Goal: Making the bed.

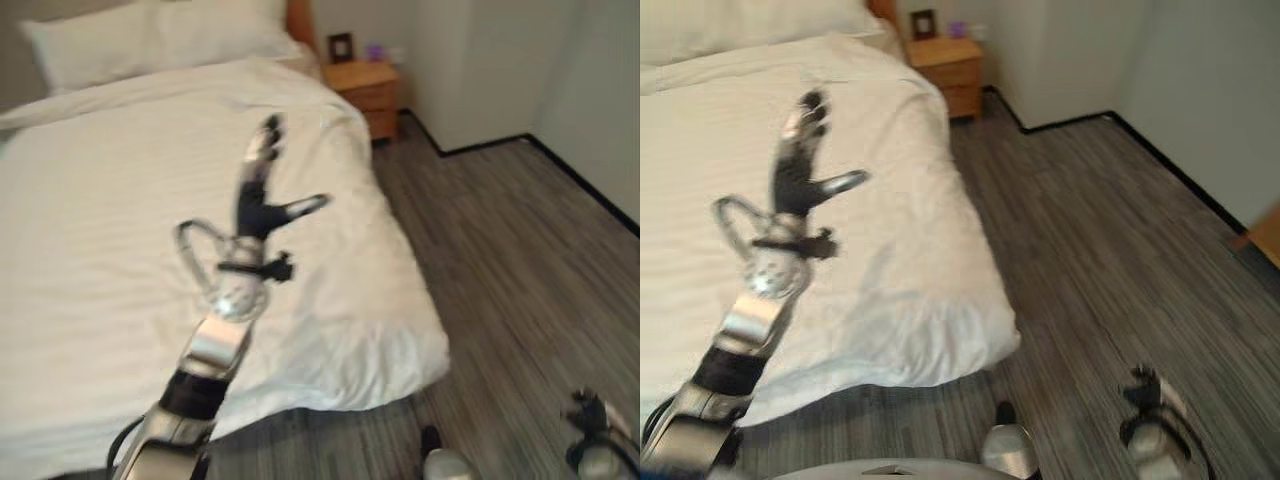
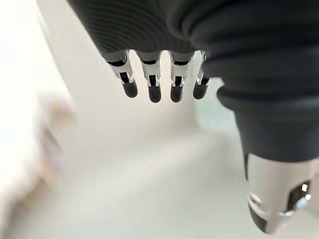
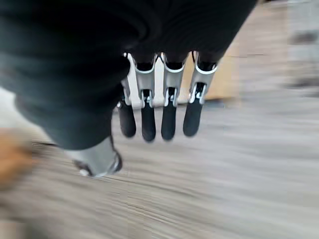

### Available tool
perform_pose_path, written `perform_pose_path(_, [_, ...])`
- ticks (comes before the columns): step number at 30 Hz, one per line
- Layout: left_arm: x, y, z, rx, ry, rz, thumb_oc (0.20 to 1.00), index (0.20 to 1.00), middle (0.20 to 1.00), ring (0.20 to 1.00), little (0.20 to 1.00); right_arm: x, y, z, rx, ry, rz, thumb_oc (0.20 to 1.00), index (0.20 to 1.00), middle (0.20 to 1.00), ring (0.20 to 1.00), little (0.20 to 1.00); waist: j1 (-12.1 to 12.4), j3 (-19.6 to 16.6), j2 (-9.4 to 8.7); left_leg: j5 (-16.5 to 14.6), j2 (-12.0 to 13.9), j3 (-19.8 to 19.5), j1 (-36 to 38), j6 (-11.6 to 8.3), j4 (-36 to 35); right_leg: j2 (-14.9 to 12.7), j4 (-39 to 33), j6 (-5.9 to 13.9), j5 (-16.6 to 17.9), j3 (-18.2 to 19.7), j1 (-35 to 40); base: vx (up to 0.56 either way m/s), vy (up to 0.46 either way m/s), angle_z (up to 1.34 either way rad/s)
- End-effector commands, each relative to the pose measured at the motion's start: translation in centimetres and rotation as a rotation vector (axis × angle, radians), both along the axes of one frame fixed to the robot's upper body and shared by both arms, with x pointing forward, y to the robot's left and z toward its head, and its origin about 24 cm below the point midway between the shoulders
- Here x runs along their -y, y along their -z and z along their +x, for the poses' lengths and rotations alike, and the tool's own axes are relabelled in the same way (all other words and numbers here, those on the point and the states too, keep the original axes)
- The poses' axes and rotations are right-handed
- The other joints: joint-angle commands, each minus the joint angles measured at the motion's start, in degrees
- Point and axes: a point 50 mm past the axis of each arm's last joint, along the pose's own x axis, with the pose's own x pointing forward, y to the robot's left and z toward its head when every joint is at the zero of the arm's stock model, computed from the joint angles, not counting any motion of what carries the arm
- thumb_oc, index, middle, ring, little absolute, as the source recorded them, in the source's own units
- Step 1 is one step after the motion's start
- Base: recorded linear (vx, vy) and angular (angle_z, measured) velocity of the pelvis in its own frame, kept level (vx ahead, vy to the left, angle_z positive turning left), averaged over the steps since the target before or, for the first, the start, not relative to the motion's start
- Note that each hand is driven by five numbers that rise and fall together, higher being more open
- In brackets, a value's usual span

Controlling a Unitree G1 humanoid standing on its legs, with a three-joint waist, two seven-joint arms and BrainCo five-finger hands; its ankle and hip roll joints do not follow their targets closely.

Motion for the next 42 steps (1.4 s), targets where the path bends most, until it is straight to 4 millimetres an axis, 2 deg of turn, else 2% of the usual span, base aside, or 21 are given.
perform_pose_path(1, [-2.3, 0.8, -0.4, -0.039, -0.113, 0.052, 1.0, 1.0, 1.0, 1.0, 1.0, 1.1, -5.6, 3.2, 0.189, -0.105, -0.002, 0.2, 0.2, 0.2, 0.2, 0.2, -0.3, -3.6, -5.96, 11.2, 3.3, -1.5, -3.9, -3.08, 0.0, -2.3, 0.8, 1.48, -8.3, -1.3, 5.3, 0.01, -0.028, 0.66])
perform_pose_path(2, [-4.7, 2.2, -2.0, -0.115, -0.234, 0.078, 1.0, 1.0, 1.0, 1.0, 1.0, -0.6, -8.5, 3.2, 0.293, -0.206, -0.001, 0.2, 0.2, 0.2, 0.2, 0.2, 0.0, -3.7, -6.04, 11.3, 3.4, -1.8, -4.2, -3.09, 0.0, -2.2, 0.8, 1.41, -8.3, -1.6, 5.3, 0.02, -0.023, 0.65])
perform_pose_path(3, [-7.6, 4.9, -4.3, -0.225, -0.396, 0.046, 1.0, 1.0, 1.0, 1.0, 1.0, -2.5, -7.7, 2.8, 0.314, -0.262, 0.11, 0.2, 0.2, 0.2, 0.2, 0.2, 1.9, -3.4, -5.48, 11.4, 3.5, -2.2, -4.5, -2.91, 0.0, -2.2, 0.8, 1.19, -8.5, -2.3, 5.5, 0.03, -0.008, 0.4])
perform_pose_path(4, [-8.7, 6.1, -5.4, -0.282, -0.451, 0.047, 1.0, 1.0, 1.0, 1.0, 1.0, -3.5, -6.7, 3.1, 0.328, -0.248, 0.244, 0.2, 0.2, 0.2, 0.2, 0.2, 2.6, -3.7, -5.28, 11.4, 3.6, -2.7, -4.8, -2.89, 0.0, -2.2, 0.8, 1.01, -8.7, -2.8, 5.6, 0.02, -0.003, 0.13])
perform_pose_path(6, [-9.5, 8.0, -6.7, -0.354, -0.51, 0.008, 1.0, 1.0, 1.0, 1.0, 1.0, -5.8, -4.4, 4.2, 0.407, -0.169, 0.698, 0.2, 0.2, 0.2, 0.2, 0.2, 4.2, -3.3, -5.14, 11.5, 3.6, -3.6, -5.4, -2.69, 0.0, -2.4, 0.8, 0.73, -8.8, -3.8, 5.9, -0.01, -0.008, 0.14])
perform_pose_path(7, [-10.1, 8.4, -7.2, -0.375, -0.537, -0.02, 1.0, 1.0, 1.0, 1.0, 1.0, -6.1, -4.3, 4.8, 0.447, -0.137, 0.827, 0.2, 0.2, 0.2, 0.2, 0.2, 4.7, -3.2, -5.32, 11.6, 3.6, -4.1, -5.7, -2.75, 0.0, -2.6, 0.8, 0.69, -8.9, -4.4, 6.0, -0.01, -0.005, 0.33])
perform_pose_path(8, [-10.2, 8.4, -7.1, -0.373, -0.538, -0.02, 1.0, 1.0, 1.0, 1.0, 1.0, -6.0, -4.3, 4.9, 0.449, -0.139, 0.832, 0.2, 0.2, 0.2, 0.2, 0.2, 4.5, -3.1, -5.4, 11.6, 3.6, -4.2, -5.8, -2.74, 0.0, -2.6, 0.8, 0.69, -8.9, -4.5, 6.0, 0.0, -0.005, 0.38])
perform_pose_path(9, [-10.6, 10.0, -8.5, -0.433, -0.574, -0.068, 1.0, 1.0, 1.0, 1.0, 1.0, -7.8, -4.2, 5.8, 0.53, -0.128, 1.095, 0.2, 0.2, 0.2, 0.2, 0.2, 6.0, -2.8, -5.0, 11.7, 3.6, -4.7, -6.2, -2.73, 0.0, -2.9, 0.8, 0.6, -8.9, -5.0, 6.2, 0.0, -0.002, 0.35])
perform_pose_path(10, [-11.1, 10.3, -8.9, -0.444, -0.594, -0.101, 1.0, 1.0, 1.0, 1.0, 1.0, -7.8, -4.1, 6.3, 0.546, -0.111, 1.161, 0.2, 0.2, 0.2, 0.2, 0.2, 6.4, -2.7, -5.11, 11.8, 3.6, -5.1, -6.4, -2.84, 0.0, -3.0, 0.8, 0.61, -8.9, -5.5, 6.2, 0.0, 0.009, 0.43])
perform_pose_path(11, [-11.6, 11.8, -10.2, -0.501, -0.626, -0.17, 1.0, 1.0, 1.0, 1.0, 1.0, -9.1, -3.8, 7.3, 0.587, -0.089, 1.386, 0.2, 0.2, 0.2, 0.2, 0.2, 7.7, -2.5, -4.69, 11.9, 3.6, -5.8, -7.0, -2.99, 0.0, -3.4, 0.8, 0.55, -9.0, -6.4, 6.3, 0.01, 0.008, 0.42])
perform_pose_path(14, [-11.6, 11.8, -10.2, -0.501, -0.626, -0.171, 1.0, 1.0, 1.0, 1.0, 1.0, -9.1, -3.8, 7.3, 0.587, -0.089, 1.387, 0.2, 0.2, 0.2, 0.2, 0.2, 7.7, -2.5, -4.7, 11.9, 3.6, -5.8, -7.0, -2.99, 0.0, -3.4, 0.8, 0.56, -9.0, -6.4, 6.4, 0.0, 0.003, 0.41])
perform_pose_path(15, [-11.7, 14.6, -12.8, -0.633, -0.653, -0.234, 1.0, 1.0, 1.0, 1.0, 1.0, -12.0, -4.8, 9.5, 0.622, -0.148, 1.627, 0.2, 0.2, 0.2, 0.2, 0.2, 10.9, -1.6, -3.68, 12.4, 3.6, -6.8, -7.8, -3.28, 0.0, -3.7, 0.8, 0.48, -8.9, -7.8, 6.5, -0.01, -0.01, 0.23])
perform_pose_path(19, [-11.1, 16.3, -13.7, -0.677, -0.652, -0.332, 1.0, 1.0, 1.0, 1.0, 1.0, -13.2, -6.3, 11.3, 0.667, -0.194, 1.704, 0.2, 0.2, 0.2, 0.2, 0.2, 12.5, 0.0, -2.75, 13.5, 3.8, -7.7, -9.8, -3.64, 0.0, -3.8, 0.8, 0.35, -8.6, -8.8, 5.6, -0.07, -0.01, 0.14])
perform_pose_path(20, [-10.2, 17.8, -14.2, -0.73, -0.634, -0.396, 1.0, 1.0, 1.0, 1.0, 1.0, -13.9, -6.8, 12.2, 0.675, -0.2, 1.728, 0.2, 0.2, 0.2, 0.2, 0.2, 13.4, 1.2, -1.57, 14.4, 3.9, -8.6, -11.7, -3.84, 0.0, -3.8, 0.8, 0.24, -8.4, -9.3, 4.3, -0.1, 0.02, 0.46])
perform_pose_path(24, [-7.4, 20.6, -14.2, -0.825, -0.582, -0.529, 1.0, 1.0, 1.0, 1.0, 1.0, -16.5, -6.0, 13.0, 0.617, -0.184, 1.789, 0.2, 0.2, 0.2, 0.2, 0.2, 13.8, 3.4, 0.7, 16.0, 4.2, -9.5, -15.5, -4.59, 0.0, -4.1, 0.8, 0.28, -7.6, -9.7, 0.8, -0.12, 0.006, 0.26])
perform_pose_path(26, [-5.9, 21.6, -13.7, -0.896, -0.513, -0.507, 1.0, 1.0, 1.0, 1.0, 1.0, -17.5, -4.5, 13.1, 0.55, -0.122, 1.788, 0.2, 0.2, 0.2, 0.2, 0.2, 13.5, 4.6, 1.84, 16.7, 4.3, -9.6, -17.2, -4.9, 0.0, -4.1, 0.8, 0.27, -7.2, -9.4, -1.0, -0.13, 0.019, 0.1])
perform_pose_path(31, [-2.7, 21.1, -8.5, -0.889, -0.308, -0.368, 1.0, 1.0, 1.0, 1.0, 1.0, -16.5, 2.3, 10.5, 0.342, 0.171, 1.666, 0.2, 0.2, 0.2, 0.2, 0.2, 11.4, 6.4, 4.06, 18.0, 4.6, -9.2, -23.1, -5.19, 0.0, -4.8, 0.8, 0.9, -5.8, -8.6, -7.8, -0.11, 0.034, 0.01])
perform_pose_path(37, [-1.9, 20.1, -6.7, -0.842, -0.26, -0.343, 1.0, 1.0, 1.0, 1.0, 1.0, -13.4, 4.9, 8.2, 0.307, 0.316, 1.588, 0.2, 0.2, 0.2, 0.2, 0.2, 9.4, 5.8, 3.46, 17.2, 4.1, -8.3, -24.4, -4.47, 0.0, -6.1, 0.8, 1.64, -4.8, -7.9, -10.3, -0.02, 0.081, -0.1])
perform_pose_path(39, [-2.2, 19.9, -7.1, -0.835, -0.268, -0.351, 1.0, 1.0, 1.0, 1.0, 1.0, -11.2, 6.4, 6.0, 0.326, 0.422, 1.591, 0.2, 0.2, 0.2, 0.2, 0.2, 7.6, 5.5, 2.11, 15.8, 3.3, -7.7, -23.0, -3.63, 0.0, -6.9, 0.8, 2.07, -4.4, -7.2, -9.5, 0.06, 0.16, -0.16])
perform_pose_path(40, [-2.7, 19.8, -7.6, -0.836, -0.27, -0.35, 1.0, 1.0, 1.0, 1.0, 1.0, -9.3, 8.2, 3.2, 0.275, 0.51, 1.542, 0.2, 0.2, 0.2, 0.2, 0.2, 6.3, 4.9, 0.39, 14.5, 2.3, -7.0, -21.6, -3.01, 0.0, -7.6, 0.8, 2.53, -3.8, -6.3, -8.8, 0.08, 0.235, -0.21])
perform_pose_path(42, [-3.2, 19.9, -8.2, -0.85, -0.276, -0.375, 1.0, 1.0, 1.0, 1.0, 1.0, -5.9, 9.4, -0.4, 0.278, 0.631, 1.468, 0.2, 0.2, 0.2, 0.2, 0.2, 4.3, 4.2, -1.85, 13.0, 0.6, -5.9, -19.6, -2.2, 0.0, -8.4, 0.8, 3.03, -2.8, -5.4, -8.1, 0.05, 0.23, -0.43])
